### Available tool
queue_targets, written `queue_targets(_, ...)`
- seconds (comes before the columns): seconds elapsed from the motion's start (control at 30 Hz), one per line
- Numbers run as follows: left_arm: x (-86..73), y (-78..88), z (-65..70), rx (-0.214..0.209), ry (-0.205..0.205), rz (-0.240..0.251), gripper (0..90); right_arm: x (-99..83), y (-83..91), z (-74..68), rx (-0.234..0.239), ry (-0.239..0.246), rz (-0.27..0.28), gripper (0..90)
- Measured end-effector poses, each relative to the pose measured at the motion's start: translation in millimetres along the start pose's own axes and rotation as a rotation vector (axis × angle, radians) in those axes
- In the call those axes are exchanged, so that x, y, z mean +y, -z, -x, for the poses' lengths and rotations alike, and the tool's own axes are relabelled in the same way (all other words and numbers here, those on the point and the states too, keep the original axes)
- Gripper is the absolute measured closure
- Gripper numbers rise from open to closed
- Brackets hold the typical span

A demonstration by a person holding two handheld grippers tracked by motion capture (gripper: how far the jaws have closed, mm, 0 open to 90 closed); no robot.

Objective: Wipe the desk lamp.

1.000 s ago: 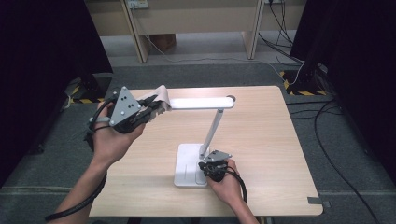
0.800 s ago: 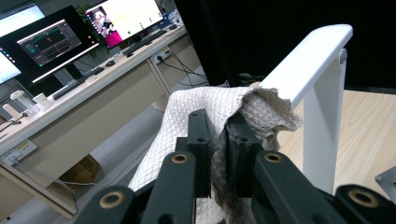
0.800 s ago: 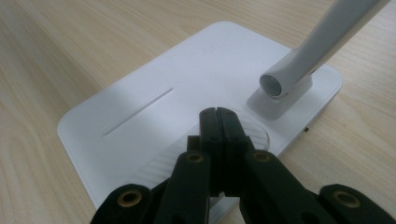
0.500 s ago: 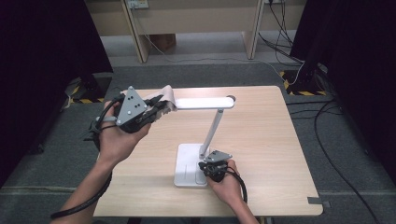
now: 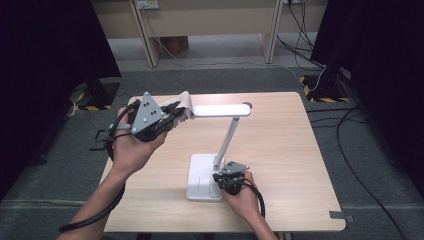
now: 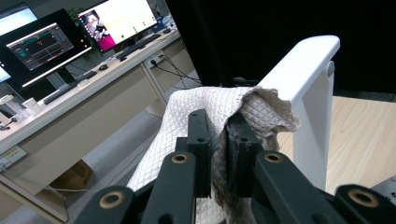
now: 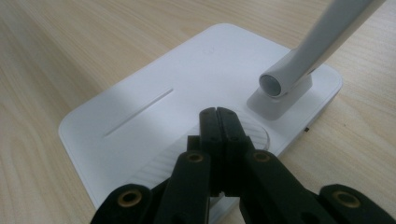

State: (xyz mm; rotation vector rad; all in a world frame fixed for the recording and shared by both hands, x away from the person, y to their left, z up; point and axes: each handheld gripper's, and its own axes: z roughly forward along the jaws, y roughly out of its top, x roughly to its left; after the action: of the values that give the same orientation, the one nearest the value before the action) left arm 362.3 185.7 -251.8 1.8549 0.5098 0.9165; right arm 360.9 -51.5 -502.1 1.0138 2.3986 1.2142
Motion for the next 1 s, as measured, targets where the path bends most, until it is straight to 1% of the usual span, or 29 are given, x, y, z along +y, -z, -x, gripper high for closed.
queue_targets(0.23, 3.7, -5.7, 5.4, -0.011, -0.006, 0.003, 81.6, -0.8, 0.0, -0.2, 0.001, -0.002, 0.006, 90.0)
queue_targets(0.5, 7.2, -10.2, 8.3, -0.021, -0.008, 0.001, 81.6, -1.0, -0.1, -0.3, 0.001, -0.001, 0.008, 90.0)
queue_targets(0.83, 13.8, -18.4, 14.9, -0.046, -0.022, -0.002, 81.6, -1.7, -0.1, -0.7, -0.003, 0.000, 0.014, 90.0)
queue_targets(1.0, 15.8, -22.4, 17.6, -0.053, -0.021, 0.002, 81.7, -1.9, 0.0, -0.5, -0.002, -0.003, 0.013, 90.0)
